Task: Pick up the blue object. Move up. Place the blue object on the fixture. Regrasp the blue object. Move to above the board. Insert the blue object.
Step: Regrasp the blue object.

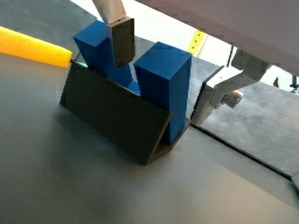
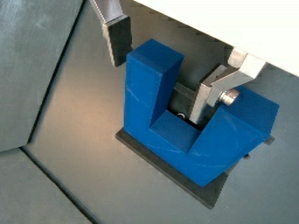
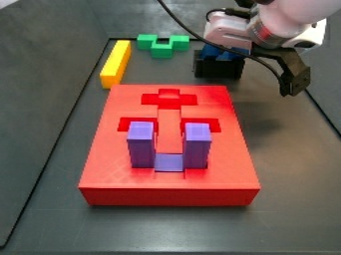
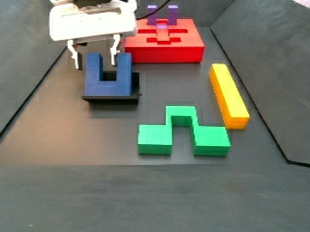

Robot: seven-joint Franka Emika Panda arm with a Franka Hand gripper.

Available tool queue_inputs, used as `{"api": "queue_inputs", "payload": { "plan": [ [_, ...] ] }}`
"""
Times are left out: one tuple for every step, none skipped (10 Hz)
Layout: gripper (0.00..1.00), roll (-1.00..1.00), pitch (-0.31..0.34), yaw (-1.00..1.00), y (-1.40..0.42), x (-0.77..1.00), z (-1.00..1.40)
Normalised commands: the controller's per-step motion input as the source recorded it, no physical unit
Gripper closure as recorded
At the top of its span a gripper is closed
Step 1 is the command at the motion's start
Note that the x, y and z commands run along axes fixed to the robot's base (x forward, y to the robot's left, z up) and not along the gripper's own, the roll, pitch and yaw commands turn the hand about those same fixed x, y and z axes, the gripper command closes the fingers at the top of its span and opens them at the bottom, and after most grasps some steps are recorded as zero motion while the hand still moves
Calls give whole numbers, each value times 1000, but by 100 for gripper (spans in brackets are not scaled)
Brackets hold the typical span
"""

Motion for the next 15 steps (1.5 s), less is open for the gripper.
{"api": "queue_inputs", "payload": {
  "plan": [
    [0, 0, 220, 223, 231, 477, 0],
    [0, 0, 169, 234, 191, 411, -37],
    [0, 11, 83, 266, 94, 257, -140],
    [0, 57, 91, 294, 0, 280, -126],
    [0, 80, 89, 174, 0, 191, -149],
    [0, 111, 129, 109, -23, 200, -163],
    [0, 109, 206, 129, -31, 369, -131],
    [0, 149, 311, 166, -66, 549, -134],
    [0, 106, 249, 149, -26, 491, -134],
    [0, 114, 300, 169, -51, 454, -71],
    [0, 140, 280, 169, -111, 377, -34],
    [0, 103, 134, 26, -200, 143, 0],
    [0, 0, 0, 26, -163, 209, 166],
    [0, -3, -103, 17, -114, 197, 226],
    [0, 0, -74, 29, -63, 223, 120]
  ]
}}
